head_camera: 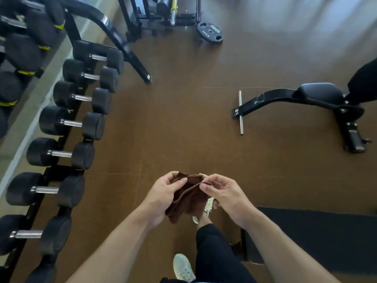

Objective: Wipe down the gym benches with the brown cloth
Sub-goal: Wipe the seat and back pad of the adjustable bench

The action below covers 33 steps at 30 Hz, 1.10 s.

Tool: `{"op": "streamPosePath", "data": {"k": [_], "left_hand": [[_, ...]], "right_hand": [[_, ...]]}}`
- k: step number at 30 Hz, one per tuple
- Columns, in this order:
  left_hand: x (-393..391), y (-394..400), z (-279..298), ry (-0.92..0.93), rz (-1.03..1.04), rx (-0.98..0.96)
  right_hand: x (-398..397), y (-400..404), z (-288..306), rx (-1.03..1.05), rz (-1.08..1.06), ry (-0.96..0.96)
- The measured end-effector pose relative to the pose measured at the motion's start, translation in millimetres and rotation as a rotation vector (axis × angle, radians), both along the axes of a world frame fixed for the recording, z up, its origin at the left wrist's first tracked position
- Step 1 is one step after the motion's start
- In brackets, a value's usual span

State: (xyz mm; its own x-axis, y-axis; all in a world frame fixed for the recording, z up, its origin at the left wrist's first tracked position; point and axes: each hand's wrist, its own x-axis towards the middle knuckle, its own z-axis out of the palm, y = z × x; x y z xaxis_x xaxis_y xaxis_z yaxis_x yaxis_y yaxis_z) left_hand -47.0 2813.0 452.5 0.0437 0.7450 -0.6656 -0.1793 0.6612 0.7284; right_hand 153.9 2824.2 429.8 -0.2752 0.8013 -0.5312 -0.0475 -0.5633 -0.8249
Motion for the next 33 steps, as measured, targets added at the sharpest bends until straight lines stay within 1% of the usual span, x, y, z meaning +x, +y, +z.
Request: {"op": "streamPosePath", "data": {"k": [3,7,9,13,15,17,19,22,24,26,28,30,31,33], "left_hand": [[10.5,58.9,-3.6,0.013,-0.058,0.000],[37.0,145.0,-3.6,0.045,-0.137,-0.018],[53.3,184.2,0.1,0.055,-0.144,-0.032],[87.2,257.2,11.9,0.043,-0.142,-0.047],[101.0,289.5,14.7,0.064,-0.135,-0.026],[112.5,320.5,15.0,0.122,-0.160,0.006],[121.0,351.6,12.9,0.191,-0.165,0.050],[131.3,399.7,9.0,0.300,-0.131,0.120],[139.4,431.0,8.8,0.330,-0.108,0.160],[149.2,462.1,9.5,0.330,-0.124,0.191],[160.5,493.0,10.0,0.314,-0.156,0.218],[172.6,525.4,7.4,0.287,-0.189,0.231],[179.1,541.3,6.7,0.275,-0.210,0.235],[191.7,571.5,5.8,0.255,-0.284,0.243]], "right_hand": [[6.3,54.8,2.9,-0.009,-0.072,0.049],[24.2,130.2,2.7,0.053,-0.169,-0.017],[39.6,164.1,3.4,0.080,-0.221,-0.058],[72.4,224.7,18.2,0.197,-0.308,-0.139],[87.4,251.4,27.7,0.238,-0.329,-0.210],[100.2,275.6,36.0,0.216,-0.295,-0.263],[111.3,299.0,42.4,0.182,-0.245,-0.270],[127.1,330.4,49.6,0.232,-0.139,-0.331],[135.2,350.0,56.6,0.278,-0.014,-0.355],[142.8,372.1,64.3,0.280,0.124,-0.300],[149.8,398.2,70.6,0.222,0.247,-0.239],[157.8,427.2,75.2,0.157,0.375,-0.284],[161.2,441.7,77.0,0.131,0.408,-0.302],[166.9,468.5,79.9,0.109,0.385,-0.294]]}}
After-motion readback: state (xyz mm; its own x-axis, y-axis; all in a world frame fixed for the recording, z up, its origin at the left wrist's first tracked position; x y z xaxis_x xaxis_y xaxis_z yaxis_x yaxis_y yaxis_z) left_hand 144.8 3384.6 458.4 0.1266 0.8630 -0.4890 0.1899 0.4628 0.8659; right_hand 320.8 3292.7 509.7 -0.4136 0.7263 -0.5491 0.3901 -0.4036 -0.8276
